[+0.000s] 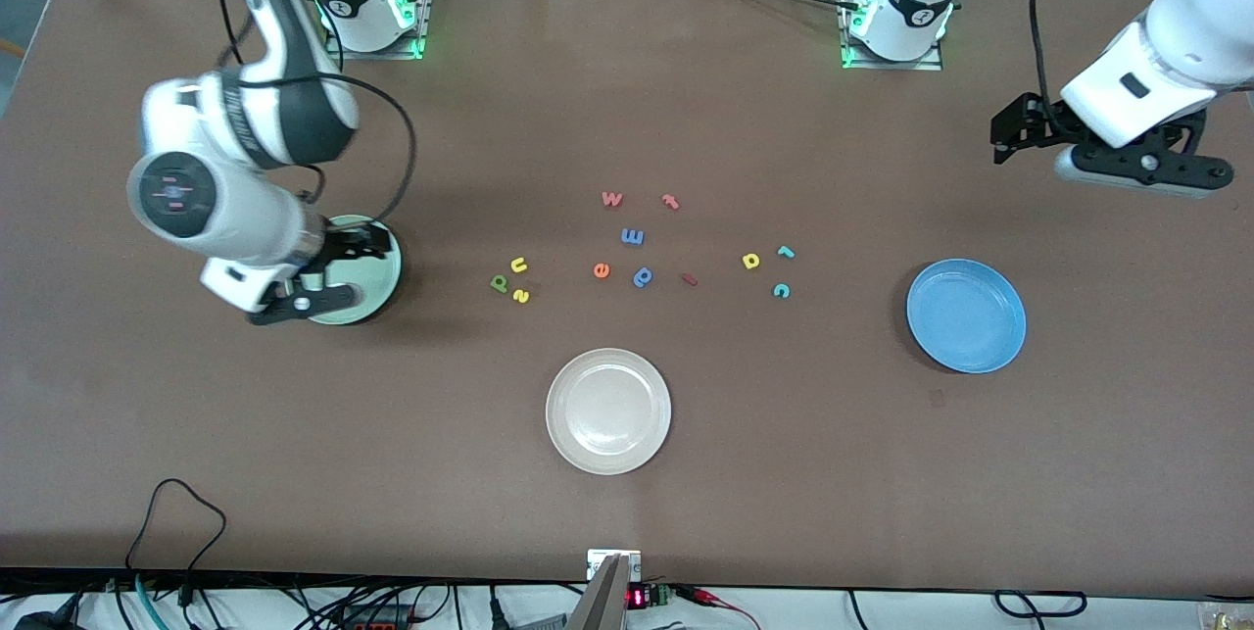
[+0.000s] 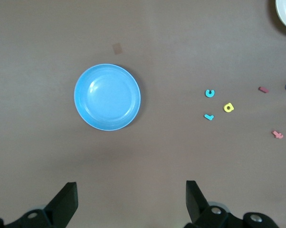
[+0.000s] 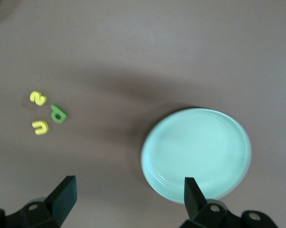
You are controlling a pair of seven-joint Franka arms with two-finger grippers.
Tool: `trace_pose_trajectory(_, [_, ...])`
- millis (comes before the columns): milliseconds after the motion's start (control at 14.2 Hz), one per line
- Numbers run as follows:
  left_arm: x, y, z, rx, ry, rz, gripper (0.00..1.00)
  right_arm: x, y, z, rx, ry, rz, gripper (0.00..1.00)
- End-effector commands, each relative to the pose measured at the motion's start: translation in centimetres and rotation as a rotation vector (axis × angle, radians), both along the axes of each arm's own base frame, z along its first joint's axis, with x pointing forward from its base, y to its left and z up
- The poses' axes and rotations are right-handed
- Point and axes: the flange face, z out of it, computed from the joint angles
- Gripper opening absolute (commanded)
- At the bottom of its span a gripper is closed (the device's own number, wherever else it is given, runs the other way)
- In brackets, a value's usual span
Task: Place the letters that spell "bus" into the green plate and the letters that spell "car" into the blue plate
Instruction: 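Move the right gripper and the left gripper toward the scattered letters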
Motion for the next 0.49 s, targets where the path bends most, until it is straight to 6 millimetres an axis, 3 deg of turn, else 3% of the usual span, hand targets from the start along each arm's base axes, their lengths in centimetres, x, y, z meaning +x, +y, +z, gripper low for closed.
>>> trace_pose_trajectory(0, [1.7,-3.4,-4.4,-0.005,0.082,-0.04,1.0,-2.4,3.9,-3.2,-0.011,-0.017,-0.049,1.0])
trace_pose_trajectory(141, [3.1,-7.0,-11.4,0.024,0.191,-0.094,1.0,-2.9,6.7,-5.5,-0.015,-0.031,-0.075,1.0])
trace_pose_trajectory(282, [3.9,-10.0,-15.3,0.024,0.2,-0.108,1.0,-3.4,8.8,-7.3,-0.01,-0.048,-0.063,1.0])
trace_pose_trajectory(423, [5.3,-11.0,-19.6,0.033,0.176,-0.003,1.0,-3.2,9.5,-8.7,-0.006,-0.06,-0.054,0.98])
